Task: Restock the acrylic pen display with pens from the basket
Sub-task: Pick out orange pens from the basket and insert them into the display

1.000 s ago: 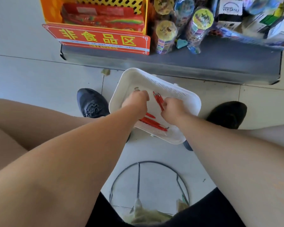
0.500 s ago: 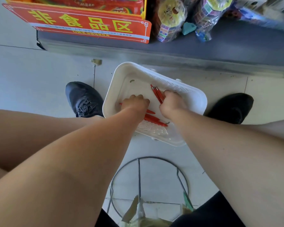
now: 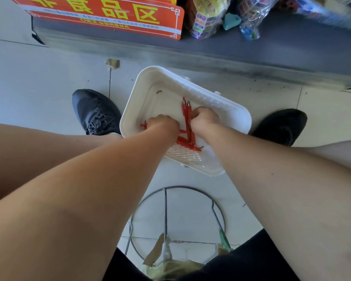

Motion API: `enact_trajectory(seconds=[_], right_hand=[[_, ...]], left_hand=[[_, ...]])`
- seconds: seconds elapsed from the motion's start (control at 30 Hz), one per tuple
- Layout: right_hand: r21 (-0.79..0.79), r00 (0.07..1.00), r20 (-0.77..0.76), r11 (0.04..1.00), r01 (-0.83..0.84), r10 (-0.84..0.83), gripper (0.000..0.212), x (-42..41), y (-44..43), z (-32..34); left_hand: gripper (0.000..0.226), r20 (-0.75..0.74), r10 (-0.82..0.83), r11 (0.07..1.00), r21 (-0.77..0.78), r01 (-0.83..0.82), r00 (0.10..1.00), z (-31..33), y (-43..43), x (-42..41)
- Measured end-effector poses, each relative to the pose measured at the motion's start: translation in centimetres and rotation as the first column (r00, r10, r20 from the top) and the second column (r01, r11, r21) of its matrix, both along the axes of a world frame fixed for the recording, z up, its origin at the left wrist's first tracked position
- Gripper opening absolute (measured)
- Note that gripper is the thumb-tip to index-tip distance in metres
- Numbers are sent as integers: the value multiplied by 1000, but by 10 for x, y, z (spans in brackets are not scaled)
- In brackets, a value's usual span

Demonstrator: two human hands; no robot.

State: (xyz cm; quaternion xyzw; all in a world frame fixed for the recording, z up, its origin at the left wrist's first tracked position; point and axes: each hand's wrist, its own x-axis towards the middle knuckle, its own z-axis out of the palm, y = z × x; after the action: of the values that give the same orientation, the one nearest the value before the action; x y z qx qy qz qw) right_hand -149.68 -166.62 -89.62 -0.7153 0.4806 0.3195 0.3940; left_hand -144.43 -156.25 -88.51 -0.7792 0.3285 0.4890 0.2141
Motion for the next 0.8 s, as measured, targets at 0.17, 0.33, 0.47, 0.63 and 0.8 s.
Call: enact_trajectory(seconds=[0.17,0.33,0.47,0.63,0.8], right_hand=[[53,997,-11,996,75,-74,39,-1,1,3],[114,998,-28,992,-52,56,35,3,1,12],[163,988,-24,976,-148,154,32,4,-1,20],[195,963,-36,947,-255,267,41,2,-4,25],[225,956,-47,935,-273,291,33,-1,1,18]], left_hand=[[34,-66,7,993,116,1,998,11,-11,4],[55,-16,-50,994,100,52,999,12,-3,0],[57,7,-80,981,179,77,997,9,-3,3],[50,-24,-88,975,202,91,996,8,3,4],[36,-155,-142,981,112,160,978,13,3,9]])
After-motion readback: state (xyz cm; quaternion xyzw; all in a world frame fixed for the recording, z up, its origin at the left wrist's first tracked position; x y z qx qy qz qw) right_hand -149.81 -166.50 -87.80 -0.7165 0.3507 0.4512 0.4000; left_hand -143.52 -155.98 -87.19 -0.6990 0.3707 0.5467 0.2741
